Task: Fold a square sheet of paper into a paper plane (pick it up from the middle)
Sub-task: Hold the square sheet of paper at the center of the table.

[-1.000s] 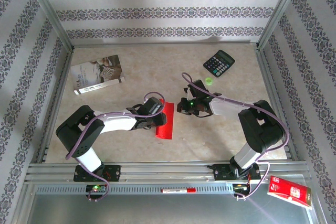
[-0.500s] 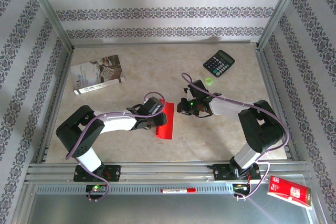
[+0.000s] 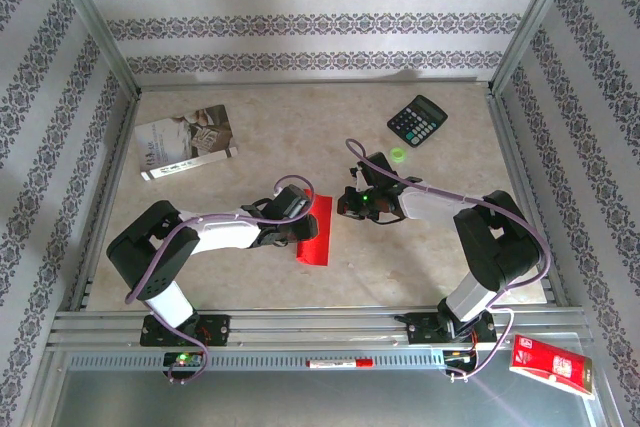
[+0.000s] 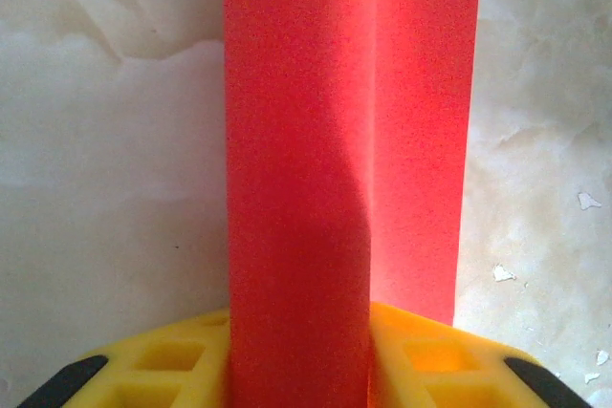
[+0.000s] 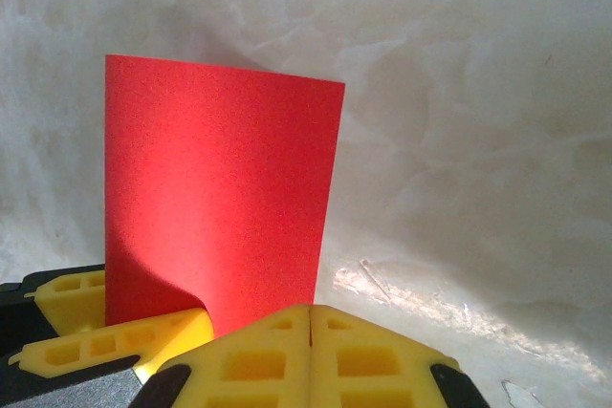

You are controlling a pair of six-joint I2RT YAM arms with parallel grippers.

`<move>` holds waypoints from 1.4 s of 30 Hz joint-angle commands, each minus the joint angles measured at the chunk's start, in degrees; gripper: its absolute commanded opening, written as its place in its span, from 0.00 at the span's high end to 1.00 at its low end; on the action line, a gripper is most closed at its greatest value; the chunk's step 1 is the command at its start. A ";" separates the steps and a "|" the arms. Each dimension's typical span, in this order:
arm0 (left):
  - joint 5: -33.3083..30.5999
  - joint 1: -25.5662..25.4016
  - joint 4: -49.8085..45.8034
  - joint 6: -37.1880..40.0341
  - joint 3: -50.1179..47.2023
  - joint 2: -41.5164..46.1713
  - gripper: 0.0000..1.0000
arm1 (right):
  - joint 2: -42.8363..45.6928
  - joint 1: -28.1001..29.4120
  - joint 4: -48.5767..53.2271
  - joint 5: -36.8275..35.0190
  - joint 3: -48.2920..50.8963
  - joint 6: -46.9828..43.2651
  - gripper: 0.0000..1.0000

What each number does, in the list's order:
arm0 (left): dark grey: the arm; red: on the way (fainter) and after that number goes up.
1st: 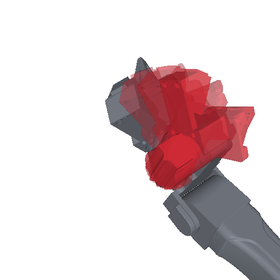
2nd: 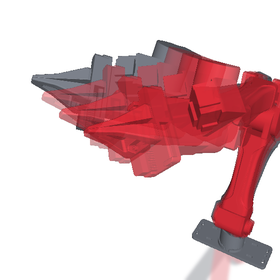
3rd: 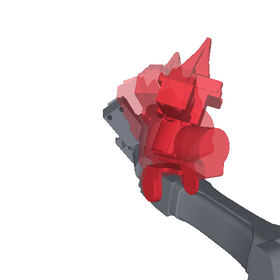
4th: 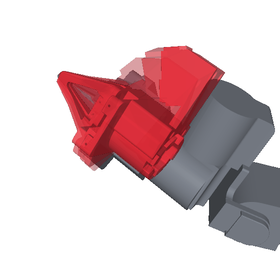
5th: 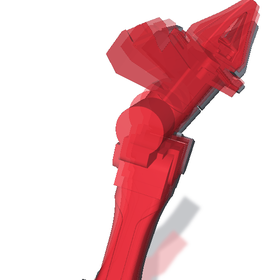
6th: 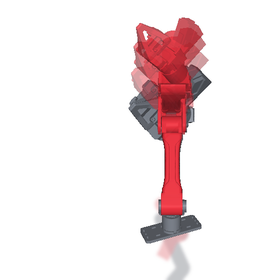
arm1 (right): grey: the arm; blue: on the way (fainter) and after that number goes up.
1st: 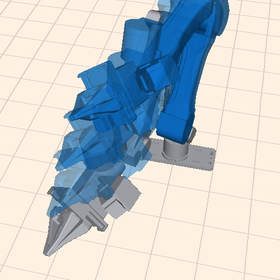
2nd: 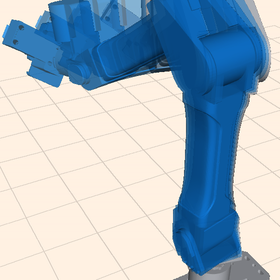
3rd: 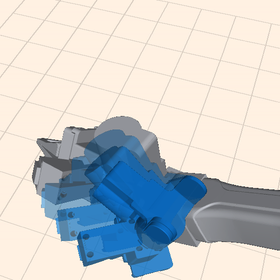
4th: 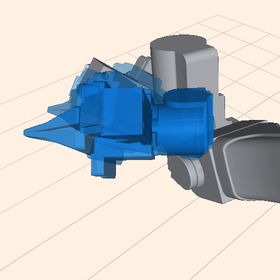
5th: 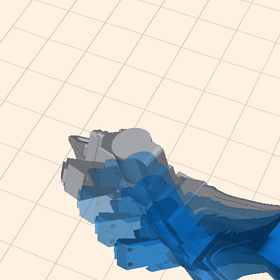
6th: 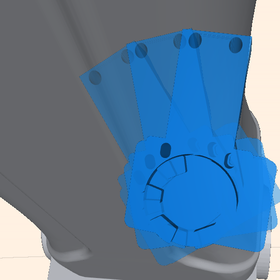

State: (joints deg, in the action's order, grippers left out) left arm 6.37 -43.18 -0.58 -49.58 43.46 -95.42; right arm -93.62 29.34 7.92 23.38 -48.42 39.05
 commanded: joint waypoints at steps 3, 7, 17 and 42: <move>-4.72 -0.28 -12.79 -0.76 -4.76 -5.73 0.66 | 0.94 -0.21 0.51 -0.09 0.17 -0.39 1.00; -4.86 -0.29 -12.61 -0.78 -4.79 -5.92 0.66 | 0.85 0.10 0.50 -0.09 0.26 -0.22 1.00; -5.14 -0.33 -12.36 -1.13 -5.18 -6.34 0.66 | 0.59 1.15 0.03 -0.11 0.10 0.50 1.00; -5.71 -0.90 -10.67 -2.76 -6.19 -7.94 0.66 | 0.26 1.44 -0.07 -0.22 0.17 0.56 1.00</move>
State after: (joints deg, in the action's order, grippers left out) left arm 4.78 -43.88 0.86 -51.46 42.50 -96.07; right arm -93.62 30.26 7.88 23.40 -48.42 39.11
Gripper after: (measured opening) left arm 0.341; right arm 0.042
